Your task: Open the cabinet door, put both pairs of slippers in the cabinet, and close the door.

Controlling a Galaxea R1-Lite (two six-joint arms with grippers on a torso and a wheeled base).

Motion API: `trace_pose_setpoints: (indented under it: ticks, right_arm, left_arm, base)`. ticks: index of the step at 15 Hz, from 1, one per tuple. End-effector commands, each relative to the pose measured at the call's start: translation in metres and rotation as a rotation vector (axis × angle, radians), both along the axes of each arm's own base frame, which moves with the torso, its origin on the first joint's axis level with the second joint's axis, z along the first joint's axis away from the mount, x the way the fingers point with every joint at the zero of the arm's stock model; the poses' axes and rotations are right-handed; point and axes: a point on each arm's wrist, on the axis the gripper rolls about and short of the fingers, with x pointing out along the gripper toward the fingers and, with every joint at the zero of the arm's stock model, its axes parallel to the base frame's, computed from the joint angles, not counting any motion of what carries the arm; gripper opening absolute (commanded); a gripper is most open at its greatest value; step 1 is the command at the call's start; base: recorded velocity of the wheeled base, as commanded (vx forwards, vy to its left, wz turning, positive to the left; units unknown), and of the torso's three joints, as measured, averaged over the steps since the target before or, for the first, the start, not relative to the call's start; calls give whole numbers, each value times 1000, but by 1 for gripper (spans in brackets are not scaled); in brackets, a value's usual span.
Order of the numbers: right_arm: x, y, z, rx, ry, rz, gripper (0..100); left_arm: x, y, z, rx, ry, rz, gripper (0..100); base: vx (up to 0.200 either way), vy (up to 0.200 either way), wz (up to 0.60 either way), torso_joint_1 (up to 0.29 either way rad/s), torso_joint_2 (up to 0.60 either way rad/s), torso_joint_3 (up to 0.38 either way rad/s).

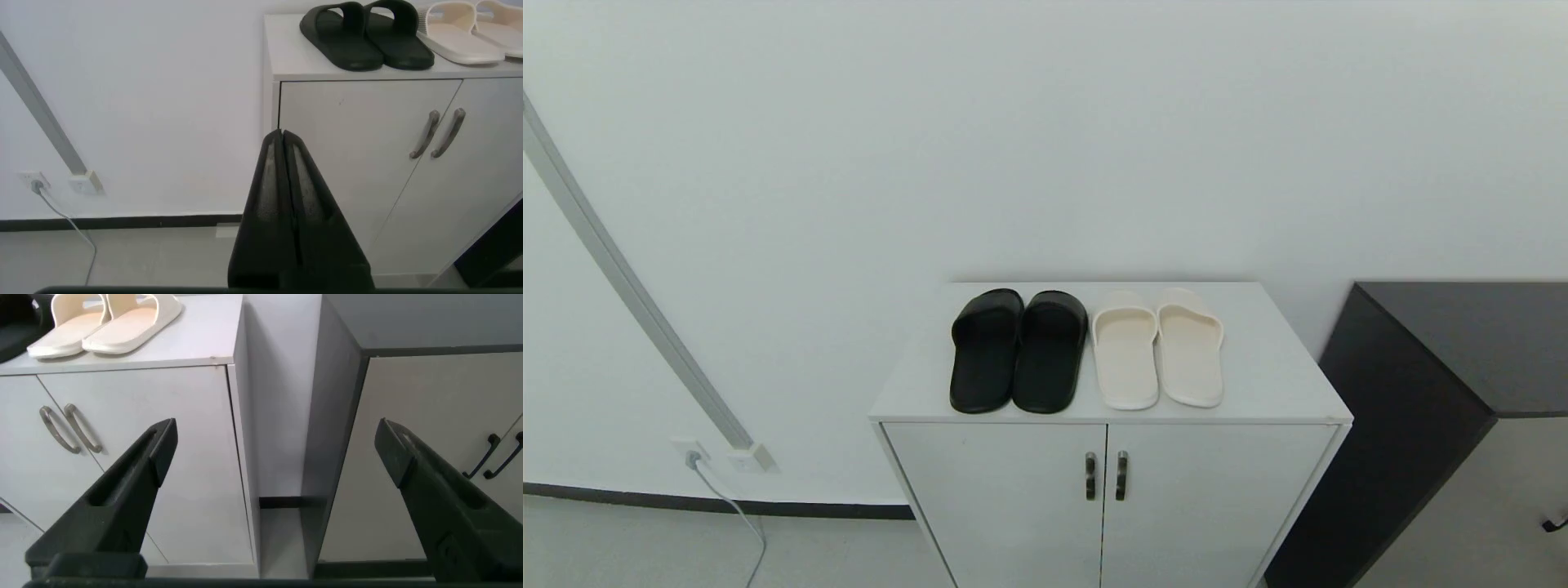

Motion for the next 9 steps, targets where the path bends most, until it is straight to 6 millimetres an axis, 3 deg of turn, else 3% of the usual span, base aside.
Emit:
trace_pose_setpoints:
  ticks: [1, 9]
  right_arm:
    - [0, 0, 0, 0, 2, 0, 100]
    - [0, 0, 0, -2, 2, 4, 100]
  left_arm:
    - [0, 0, 0, 0, 1, 0, 0]
    - [0, 0, 0, -2, 1, 0, 0]
  base:
    - [0, 0, 0, 0, 0, 0]
    - [0, 0, 0, 0, 0, 0]
